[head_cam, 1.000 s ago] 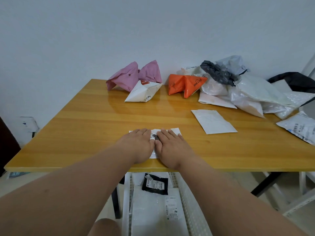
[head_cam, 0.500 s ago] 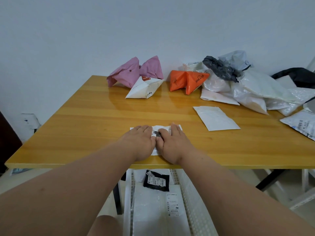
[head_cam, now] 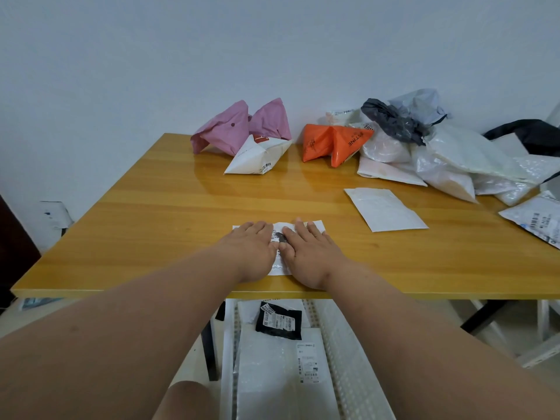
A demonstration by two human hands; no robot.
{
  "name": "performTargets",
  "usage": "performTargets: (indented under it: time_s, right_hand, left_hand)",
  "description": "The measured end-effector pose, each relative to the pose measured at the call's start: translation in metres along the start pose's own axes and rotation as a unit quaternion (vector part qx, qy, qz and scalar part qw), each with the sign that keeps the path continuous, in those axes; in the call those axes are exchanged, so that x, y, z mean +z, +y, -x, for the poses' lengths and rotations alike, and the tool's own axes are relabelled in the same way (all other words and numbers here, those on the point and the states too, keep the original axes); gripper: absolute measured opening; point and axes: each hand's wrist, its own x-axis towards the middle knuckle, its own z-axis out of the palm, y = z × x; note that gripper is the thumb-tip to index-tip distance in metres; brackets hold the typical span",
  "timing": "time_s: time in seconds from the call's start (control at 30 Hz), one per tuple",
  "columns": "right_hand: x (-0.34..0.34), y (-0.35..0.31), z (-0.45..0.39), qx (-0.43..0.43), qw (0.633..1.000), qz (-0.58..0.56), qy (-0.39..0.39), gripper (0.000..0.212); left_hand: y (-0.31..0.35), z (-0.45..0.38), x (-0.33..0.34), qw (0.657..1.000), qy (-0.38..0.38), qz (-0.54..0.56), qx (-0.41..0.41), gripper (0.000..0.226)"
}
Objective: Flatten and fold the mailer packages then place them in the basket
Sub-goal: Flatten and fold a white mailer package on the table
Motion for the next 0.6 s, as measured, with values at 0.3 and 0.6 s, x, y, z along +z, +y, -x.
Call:
performTargets:
  time_s: [0.3,0.6]
  right_hand:
    - [0.001,-0.001,0.0,0.009,1.0,-0.002,0.001,0.056]
    - [-0.017,-0.006,0.006,0.058,0.998,0.034,0.004,0.058]
  left_hand:
    - [-0.003,0.001,0.004,0.999,0.028,0.028,0.008,0.058]
    - [-0.001,0.017,0.003,0.963,0.22,-0.159,-0.009,0.036]
